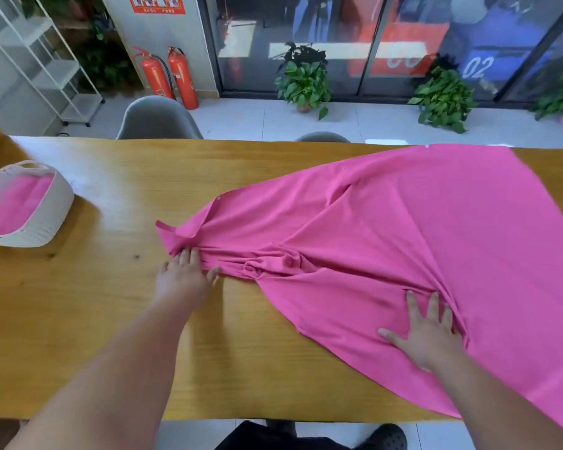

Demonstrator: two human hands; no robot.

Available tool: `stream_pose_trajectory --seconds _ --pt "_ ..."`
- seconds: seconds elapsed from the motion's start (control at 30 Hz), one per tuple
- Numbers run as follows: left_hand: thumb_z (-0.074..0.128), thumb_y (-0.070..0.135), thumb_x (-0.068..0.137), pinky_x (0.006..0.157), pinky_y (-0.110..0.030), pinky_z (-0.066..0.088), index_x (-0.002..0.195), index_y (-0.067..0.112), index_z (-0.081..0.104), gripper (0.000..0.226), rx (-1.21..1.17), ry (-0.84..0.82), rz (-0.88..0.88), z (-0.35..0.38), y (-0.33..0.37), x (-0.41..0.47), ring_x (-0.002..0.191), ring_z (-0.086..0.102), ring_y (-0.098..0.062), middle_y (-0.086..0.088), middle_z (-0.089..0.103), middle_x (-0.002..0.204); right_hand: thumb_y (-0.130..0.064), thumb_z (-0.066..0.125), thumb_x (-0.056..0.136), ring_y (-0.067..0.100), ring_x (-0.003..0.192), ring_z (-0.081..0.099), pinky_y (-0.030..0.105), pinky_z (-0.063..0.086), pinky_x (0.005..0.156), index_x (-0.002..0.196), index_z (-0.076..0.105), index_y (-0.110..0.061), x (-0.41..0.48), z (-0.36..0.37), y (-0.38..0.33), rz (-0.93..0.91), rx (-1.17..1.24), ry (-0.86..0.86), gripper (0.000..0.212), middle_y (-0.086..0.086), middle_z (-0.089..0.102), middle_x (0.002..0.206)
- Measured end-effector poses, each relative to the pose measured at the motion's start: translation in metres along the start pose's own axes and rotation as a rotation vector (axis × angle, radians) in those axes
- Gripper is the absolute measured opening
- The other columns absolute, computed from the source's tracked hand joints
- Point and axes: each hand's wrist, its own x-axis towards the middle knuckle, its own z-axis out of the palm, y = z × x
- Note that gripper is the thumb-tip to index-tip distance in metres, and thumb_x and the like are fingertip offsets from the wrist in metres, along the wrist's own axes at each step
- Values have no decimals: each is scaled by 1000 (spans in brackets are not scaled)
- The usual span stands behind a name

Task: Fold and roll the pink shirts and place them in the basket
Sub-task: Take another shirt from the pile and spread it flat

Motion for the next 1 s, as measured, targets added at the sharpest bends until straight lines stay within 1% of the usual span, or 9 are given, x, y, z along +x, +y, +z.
stream_pose_trajectory --seconds 0.13,0.2,0.27,0.33,0.43,0.53,0.67,0.87,1.0 --pt "25 67 104 129 -52 21 164 13 29 82 -9 20 13 -5 -12 11 158 27 -28 -10 32 170 -94 54 76 46 160 -8 69 22 124 166 -18 -31 2 -11 -19 55 55 -8 132 18 -30 170" --pt "32 60 105 128 -53 23 159 13 40 72 -23 129 110 -5 10 -3 156 32 -30 -10 42 165 -75 68 82 46 160 -9 69 23 123 168 -8 -25 -5 -17 -48 17 63 120 125 19 -29 170" --pt "40 53 106 126 -53 28 153 13 49 62 -91 226 187 2 45 -25 149 41 -33 -11 50 158 -61 70 86 45 160 -5 66 22 125 169 2 -24 -16 -22 -86 -137 37 325 114 19 -24 172" --pt "43 49 105 123 -52 32 153 14 50 59 -174 243 231 14 78 -50 144 46 -34 -13 50 157 -62 61 92 42 161 -5 63 19 127 169 2 -28 -30 -22 -129 -322 30 386 102 14 -21 174" --pt "45 48 105 121 -52 36 162 17 37 65 -267 174 219 34 89 -69 146 43 -40 -21 38 164 -72 53 94 39 161 -9 63 22 126 166 -15 -34 -40 -11 -173 -429 17 234 106 8 -30 172" --pt "46 56 105 124 -49 34 168 19 24 76 -237 120 245 44 62 -64 151 38 -41 -25 29 168 -75 62 89 47 160 -3 69 28 122 163 -23 -35 -30 -2 -172 -331 37 161 120 10 -30 171" --pt "33 70 102 130 -43 21 170 18 6 90 -103 89 303 39 16 -35 160 24 -31 -17 20 174 -80 65 83 50 159 0 68 27 123 163 -24 -35 -15 -2 -154 -282 21 167 128 13 -18 174" --pt "23 77 100 132 -44 13 170 16 5 94 1 26 276 8 -15 9 162 18 -22 -9 18 176 -77 68 84 47 160 1 59 28 125 163 -25 -34 -10 -4 -127 -259 -11 149 130 13 -12 175" --pt "20 78 99 132 -48 11 170 18 5 94 126 -66 216 -9 -32 32 163 14 -25 -2 14 177 -72 73 84 46 160 3 56 28 126 164 -24 -33 -4 -4 -97 -247 -4 109 131 13 -8 175"
